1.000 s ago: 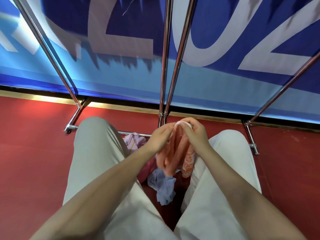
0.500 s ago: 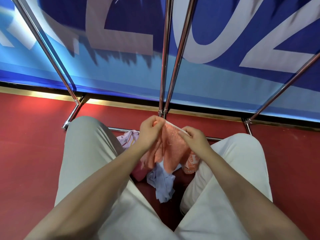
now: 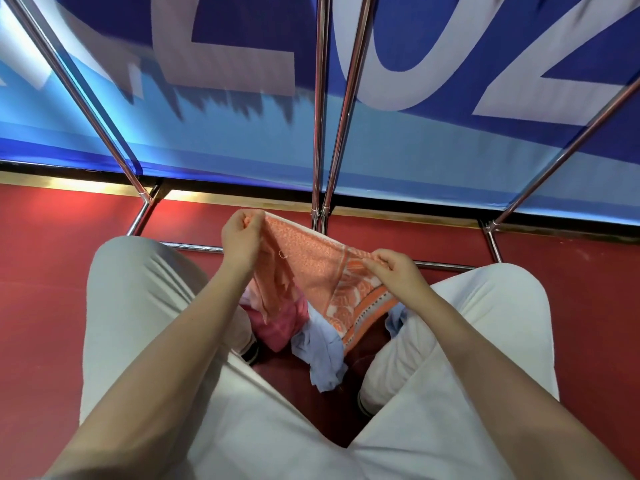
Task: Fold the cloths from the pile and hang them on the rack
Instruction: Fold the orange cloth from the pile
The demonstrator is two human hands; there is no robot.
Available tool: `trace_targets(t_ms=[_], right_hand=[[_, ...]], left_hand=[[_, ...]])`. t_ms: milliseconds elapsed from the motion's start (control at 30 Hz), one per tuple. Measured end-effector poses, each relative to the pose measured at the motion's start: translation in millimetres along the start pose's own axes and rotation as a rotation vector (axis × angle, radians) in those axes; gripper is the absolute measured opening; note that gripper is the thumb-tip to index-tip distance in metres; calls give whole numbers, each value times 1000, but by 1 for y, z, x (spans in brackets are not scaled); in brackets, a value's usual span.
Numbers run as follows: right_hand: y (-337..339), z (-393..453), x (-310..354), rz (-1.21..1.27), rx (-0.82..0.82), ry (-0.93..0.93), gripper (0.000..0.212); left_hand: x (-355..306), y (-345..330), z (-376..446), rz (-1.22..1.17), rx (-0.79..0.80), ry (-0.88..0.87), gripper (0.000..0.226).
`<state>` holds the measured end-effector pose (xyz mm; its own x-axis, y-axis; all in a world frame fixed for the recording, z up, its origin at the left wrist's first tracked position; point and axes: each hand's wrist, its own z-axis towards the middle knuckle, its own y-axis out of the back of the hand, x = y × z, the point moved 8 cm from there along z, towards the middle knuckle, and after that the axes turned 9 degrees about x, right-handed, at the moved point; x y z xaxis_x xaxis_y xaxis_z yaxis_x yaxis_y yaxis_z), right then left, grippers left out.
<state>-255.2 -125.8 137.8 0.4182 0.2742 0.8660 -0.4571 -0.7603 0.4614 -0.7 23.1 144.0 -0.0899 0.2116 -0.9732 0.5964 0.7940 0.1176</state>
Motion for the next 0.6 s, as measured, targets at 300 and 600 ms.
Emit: trace_targets(t_ms=[300, 600], right_hand=[[16, -4, -3, 149, -75, -51, 27], [19, -5, -2, 600, -137, -98, 22]], left_hand=[[1, 9, -1, 63, -44, 32, 26], [3, 12, -3, 86, -28, 48, 21]])
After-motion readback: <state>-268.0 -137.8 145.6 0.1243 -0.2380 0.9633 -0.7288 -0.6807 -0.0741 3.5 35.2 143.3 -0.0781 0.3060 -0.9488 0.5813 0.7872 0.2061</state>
